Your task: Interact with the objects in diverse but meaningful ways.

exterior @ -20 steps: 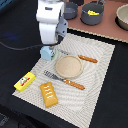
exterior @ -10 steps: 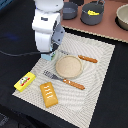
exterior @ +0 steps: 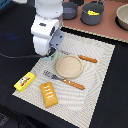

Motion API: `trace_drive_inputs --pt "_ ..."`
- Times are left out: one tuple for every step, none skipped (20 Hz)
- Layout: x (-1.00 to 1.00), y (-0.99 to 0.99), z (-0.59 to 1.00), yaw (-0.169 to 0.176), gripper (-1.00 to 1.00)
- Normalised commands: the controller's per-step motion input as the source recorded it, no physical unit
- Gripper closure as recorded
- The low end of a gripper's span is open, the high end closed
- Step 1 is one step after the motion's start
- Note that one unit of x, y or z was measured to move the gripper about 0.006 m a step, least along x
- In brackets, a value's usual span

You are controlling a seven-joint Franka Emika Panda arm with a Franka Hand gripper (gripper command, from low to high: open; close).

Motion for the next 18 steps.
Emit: trace_drive_inputs --pt "-0.08 0.0 -0.14 -0.066 -1.0" --pt "-0.1 0.0 -0.15 -0.058 -1.0" --pt "-0.12 0.0 -0.15 -0.047 -1.0" --pt "-0.19 0.0 -0.16 -0.029 -1.0" --pt "-0.2 0.0 -0.16 -0.023 -1.0" --pt "-0.22 0.0 -0.16 -0.014 -1.0" --pt "-0.23 0.0 -0.15 -0.012 -1.0" --pt "-0.21 0.0 -0.13 -0.011 -1.0" --pt "-0.23 0.0 -0.15 -0.013 -1.0" --pt "-0.25 -0.03 -0.17 -0.012 -1.0" --pt "-0.28 -0.03 -0.19 -0.01 -1.0" --pt "-0.28 -0.01 -0.17 -0.007 -1.0" --pt "-0.28 0.0 -0.18 -0.005 -1.0" --pt "-0.29 -0.01 -0.17 -0.006 -1.0" --pt "-0.3 -0.04 -0.17 -0.006 -1.0" --pt "-0.3 -0.05 -0.13 -0.006 -1.0" --pt "-0.29 -0.02 -0.11 -0.003 -1.0" --pt "-0.3 -0.03 -0.11 -0.001 -1.0"
